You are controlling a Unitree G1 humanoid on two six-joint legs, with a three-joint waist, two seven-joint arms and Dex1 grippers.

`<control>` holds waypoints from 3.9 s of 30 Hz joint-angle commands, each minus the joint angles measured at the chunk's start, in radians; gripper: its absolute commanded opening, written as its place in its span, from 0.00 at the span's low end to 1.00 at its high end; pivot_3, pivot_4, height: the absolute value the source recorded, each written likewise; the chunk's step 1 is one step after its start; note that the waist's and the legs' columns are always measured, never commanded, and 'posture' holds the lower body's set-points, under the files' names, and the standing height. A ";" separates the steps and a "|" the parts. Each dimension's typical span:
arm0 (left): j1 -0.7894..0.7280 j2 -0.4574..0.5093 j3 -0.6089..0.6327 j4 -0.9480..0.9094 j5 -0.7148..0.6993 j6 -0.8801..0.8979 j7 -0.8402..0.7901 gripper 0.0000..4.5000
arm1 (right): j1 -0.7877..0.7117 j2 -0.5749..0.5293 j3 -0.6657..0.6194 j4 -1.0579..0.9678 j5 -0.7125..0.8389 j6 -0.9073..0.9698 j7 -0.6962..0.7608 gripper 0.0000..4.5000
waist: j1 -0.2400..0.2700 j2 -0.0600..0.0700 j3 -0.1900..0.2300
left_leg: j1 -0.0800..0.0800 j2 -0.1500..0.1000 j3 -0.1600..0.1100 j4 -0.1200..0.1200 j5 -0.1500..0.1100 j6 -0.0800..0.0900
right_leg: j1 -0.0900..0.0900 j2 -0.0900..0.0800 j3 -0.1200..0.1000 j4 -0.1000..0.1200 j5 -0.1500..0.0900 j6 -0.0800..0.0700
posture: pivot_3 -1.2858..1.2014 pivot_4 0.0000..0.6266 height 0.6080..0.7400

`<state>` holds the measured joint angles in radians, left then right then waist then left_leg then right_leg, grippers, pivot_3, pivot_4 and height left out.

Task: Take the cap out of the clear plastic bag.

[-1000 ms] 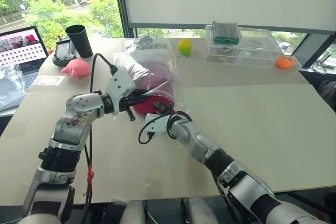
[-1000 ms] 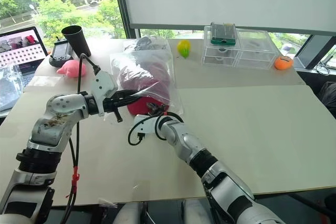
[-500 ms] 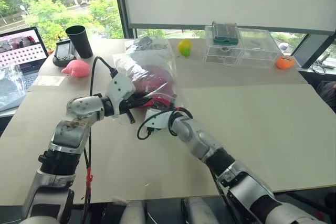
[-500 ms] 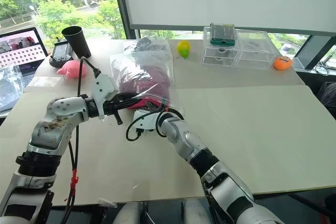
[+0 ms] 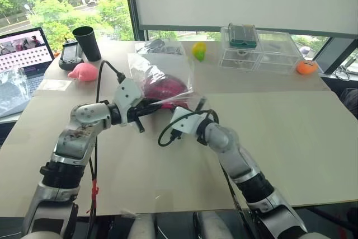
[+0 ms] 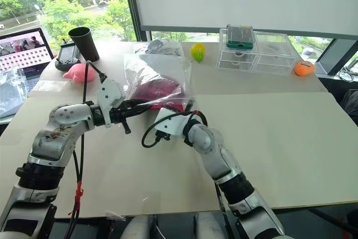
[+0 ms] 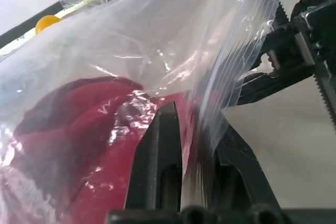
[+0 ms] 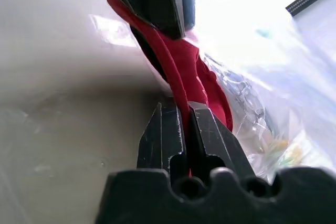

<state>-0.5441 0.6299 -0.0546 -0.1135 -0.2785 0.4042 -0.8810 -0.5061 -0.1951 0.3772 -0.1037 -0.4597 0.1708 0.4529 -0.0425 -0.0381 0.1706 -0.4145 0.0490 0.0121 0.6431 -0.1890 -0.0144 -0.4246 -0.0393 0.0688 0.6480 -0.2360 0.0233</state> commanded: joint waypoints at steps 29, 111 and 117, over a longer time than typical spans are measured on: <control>0.005 0.004 0.015 0.002 0.005 -0.006 0.011 0.12 | -0.099 -0.190 0.219 -0.083 -0.332 -0.015 0.102 0.01 | 0.003 0.000 0.000 | 0.000 0.000 0.000 0.000 0.000 0.000 | -0.001 0.000 0.000 0.000 -0.001 0.001 | 0.52 0.24 1.00; -0.002 -0.059 -0.039 0.102 0.026 -0.046 -0.024 0.12 | 0.093 -0.441 -0.840 -0.706 1.165 0.981 0.509 0.01 | 0.019 -0.001 -0.001 | 0.001 0.000 0.000 -0.001 0.000 0.000 | 0.002 -0.001 -0.001 -0.002 -0.002 0.001 | 0.52 0.24 1.00; 0.000 -0.065 -0.035 0.103 0.030 -0.052 -0.021 0.12 | -0.006 -0.386 -0.920 -0.572 1.321 0.989 0.337 0.01 | 0.015 -0.001 -0.001 | 0.002 0.000 0.000 0.000 0.000 0.000 | 0.002 0.000 0.000 -0.001 -0.004 0.006 | 0.52 0.24 1.00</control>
<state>-0.5364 0.5641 -0.0993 0.0109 -0.2538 0.3734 -0.9062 -0.4730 -0.5938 -0.4884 -0.6994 0.8101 1.1700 0.8547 -0.0272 -0.0395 0.1700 -0.4131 0.0486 0.0120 0.6429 -0.1889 -0.0143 -0.4226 -0.0397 0.0689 0.6468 -0.2398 0.0290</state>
